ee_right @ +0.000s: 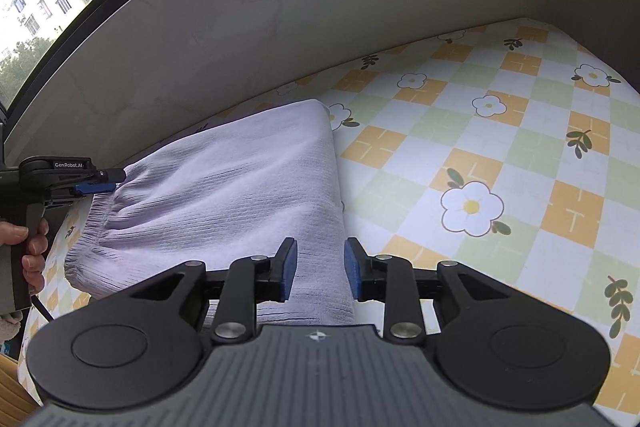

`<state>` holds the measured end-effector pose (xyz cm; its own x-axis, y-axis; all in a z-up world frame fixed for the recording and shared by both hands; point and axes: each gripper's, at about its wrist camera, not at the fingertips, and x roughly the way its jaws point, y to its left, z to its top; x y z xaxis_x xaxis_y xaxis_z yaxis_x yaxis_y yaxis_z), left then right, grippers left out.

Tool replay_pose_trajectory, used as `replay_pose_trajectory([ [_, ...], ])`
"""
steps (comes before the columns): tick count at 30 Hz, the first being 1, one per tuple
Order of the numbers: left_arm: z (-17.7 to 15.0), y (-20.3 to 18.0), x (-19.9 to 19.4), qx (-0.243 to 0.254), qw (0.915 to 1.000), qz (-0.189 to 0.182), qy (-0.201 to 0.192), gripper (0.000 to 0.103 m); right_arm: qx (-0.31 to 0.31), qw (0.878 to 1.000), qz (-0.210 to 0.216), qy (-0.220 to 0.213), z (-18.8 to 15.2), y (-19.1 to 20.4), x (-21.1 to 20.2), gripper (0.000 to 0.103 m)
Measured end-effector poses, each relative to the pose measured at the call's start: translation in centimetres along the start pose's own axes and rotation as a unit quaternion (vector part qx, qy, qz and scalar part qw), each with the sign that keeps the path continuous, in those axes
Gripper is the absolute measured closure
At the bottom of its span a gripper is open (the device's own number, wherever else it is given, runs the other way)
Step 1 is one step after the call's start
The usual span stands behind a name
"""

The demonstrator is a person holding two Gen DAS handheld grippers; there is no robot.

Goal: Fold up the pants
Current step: 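Lower the waistband onto the pants and open the right tool, then close both tools on the folded lavender pants bundle from either side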

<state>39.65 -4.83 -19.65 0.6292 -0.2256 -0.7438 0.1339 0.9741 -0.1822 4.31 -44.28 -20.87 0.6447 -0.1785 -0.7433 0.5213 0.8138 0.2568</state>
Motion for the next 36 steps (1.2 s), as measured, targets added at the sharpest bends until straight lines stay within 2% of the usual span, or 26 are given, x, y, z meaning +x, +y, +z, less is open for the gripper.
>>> replay_pose_trajectory([
  [2,0.0,0.5,1.2,0.0,0.9998,0.017,0.007,0.076,-0.001,1.0,-0.002,0.003,-0.1,-0.2,0.1,0.074],
  [5,0.0,1.5,2.7,-0.016,0.9994,0.023,0.019,0.083,0.004,1.0,-0.007,0.007,-0.4,-0.7,0.1,0.074],
  [12,0.1,1.9,3.2,-0.002,0.9995,0.022,0.024,0.083,0.022,1.0,-0.015,0.008,-0.3,-1.8,-0.1,0.073],
  [17,-0.4,1.4,3.1,0.005,0.9994,0.028,0.02,0.083,0.01,1.0,-0.013,0.009,-0.1,-1.2,0.0,0.074],
  [20,-0.2,1.1,2.6,0.005,0.9994,0.025,0.021,0.083,0.006,1.0,-0.011,0.007,0.1,-0.9,0.1,0.066],
  [21,-0.1,1.3,2.3,-0.002,0.9997,0.014,0.021,0.081,0.004,1.0,-0.011,0.005,0.2,-0.9,0.0,0.065],
  [23,0.1,2.0,1.4,-0.019,0.9993,-0.021,0.025,0.065,0.002,1.0,-0.01,0.003,0.4,-0.8,0.1,0.061],
  [25,0.1,2.4,0.2,-0.028,0.9982,-0.046,0.027,0.037,0.0,1.0,-0.009,0.001,0.7,-0.8,0.3,0.058],
  [26,0.1,2.5,-0.4,-0.028,0.9982,-0.046,0.026,0.03,0.0,1.0,-0.007,0.001,0.8,-0.7,0.4,0.057],
  [27,-0.1,2.5,-1.2,-0.024,0.9988,-0.036,0.023,0.018,-0.001,1.0,-0.006,0.002,0.9,-0.7,0.6,0.055],
  [28,-0.3,2.6,-1.9,-0.02,0.9992,-0.028,0.02,0.014,-0.003,1.0,-0.005,0.002,1.0,-0.6,0.8,0.052],
  [30,-1.0,3.1,-2.6,-0.017,0.999,-0.033,0.025,0.014,-0.008,1.0,-0.001,0.002,1.2,-0.3,1.3,0.046],
  [33,-2.4,4.1,-2.5,-0.036,0.9966,-0.048,0.057,0.014,-0.024,1.0,0.005,0.009,1.4,0.2,2.2,0.046],
  [36,-3.7,4.8,-2.1,-0.045,0.9959,-0.039,0.069,0.015,-0.04,0.999,0.009,0.017,1.5,0.9,3.3,0.046],
])
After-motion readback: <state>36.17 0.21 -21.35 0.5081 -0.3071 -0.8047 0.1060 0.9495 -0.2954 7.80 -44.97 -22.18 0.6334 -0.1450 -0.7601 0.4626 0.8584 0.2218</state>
